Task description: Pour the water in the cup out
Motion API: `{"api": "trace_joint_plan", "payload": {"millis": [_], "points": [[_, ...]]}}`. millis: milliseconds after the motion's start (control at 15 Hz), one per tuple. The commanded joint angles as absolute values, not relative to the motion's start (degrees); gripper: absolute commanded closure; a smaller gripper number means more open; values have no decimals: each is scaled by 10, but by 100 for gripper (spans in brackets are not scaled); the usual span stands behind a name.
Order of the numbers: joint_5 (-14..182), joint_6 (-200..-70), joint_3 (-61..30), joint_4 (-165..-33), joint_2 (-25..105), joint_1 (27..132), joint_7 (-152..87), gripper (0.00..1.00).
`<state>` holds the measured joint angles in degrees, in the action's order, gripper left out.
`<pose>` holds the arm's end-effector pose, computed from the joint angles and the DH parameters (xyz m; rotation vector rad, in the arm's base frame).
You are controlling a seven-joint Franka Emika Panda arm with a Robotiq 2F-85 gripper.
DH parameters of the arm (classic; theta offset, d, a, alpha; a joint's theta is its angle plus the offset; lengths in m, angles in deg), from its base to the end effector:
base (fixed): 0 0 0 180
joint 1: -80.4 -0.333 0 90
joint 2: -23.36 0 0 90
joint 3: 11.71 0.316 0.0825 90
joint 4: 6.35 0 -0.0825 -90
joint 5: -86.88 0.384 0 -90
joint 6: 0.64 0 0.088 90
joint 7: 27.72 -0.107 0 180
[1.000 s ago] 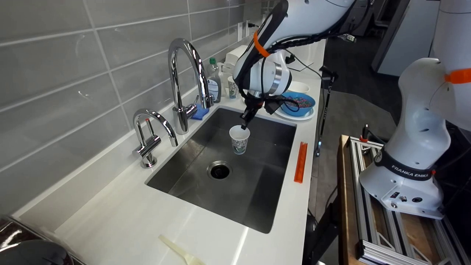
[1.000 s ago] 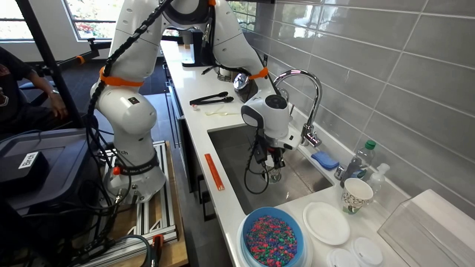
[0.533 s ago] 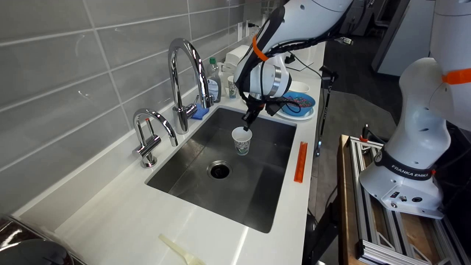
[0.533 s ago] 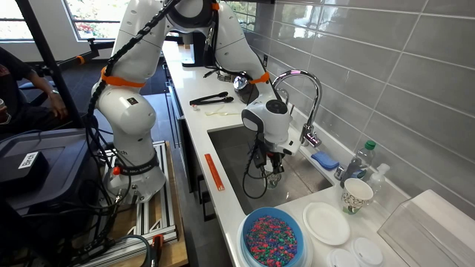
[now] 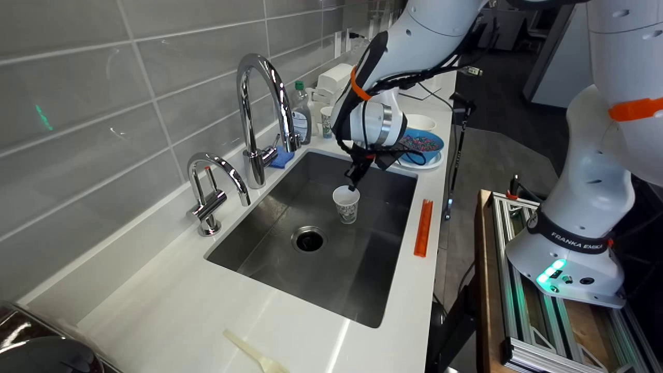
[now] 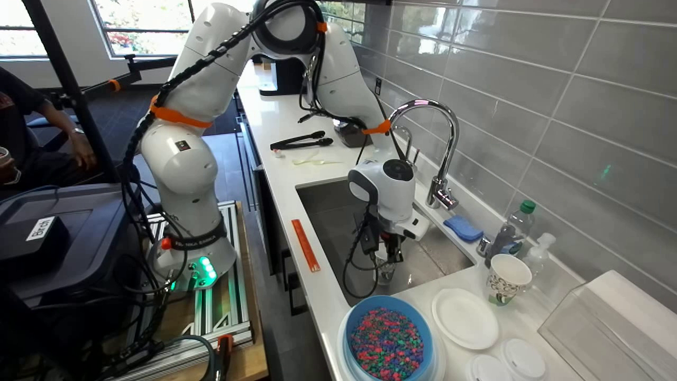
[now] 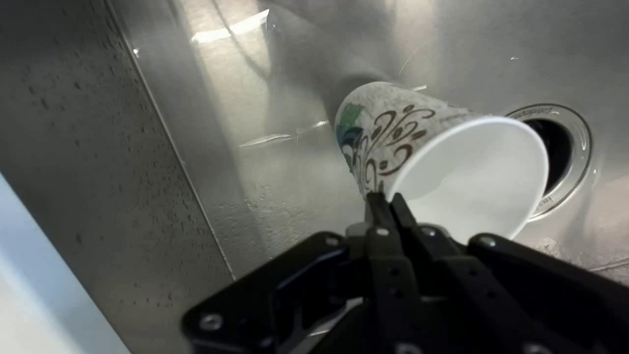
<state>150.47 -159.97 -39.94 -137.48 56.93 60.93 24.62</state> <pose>0.4822 -0.1367 0.1266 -3.0536 0.3133 -0.2280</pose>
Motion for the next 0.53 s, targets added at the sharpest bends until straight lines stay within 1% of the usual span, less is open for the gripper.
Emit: {"api": "trace_joint_plan", "payload": {"millis": [0, 400, 467], "points": [[1538, -1584, -365, -1340, 597, 648, 273, 99], [1537, -1591, -332, -1314, 619, 688, 270, 99], [1535, -1593, -328, -1312, 620, 692, 268, 79]]}}
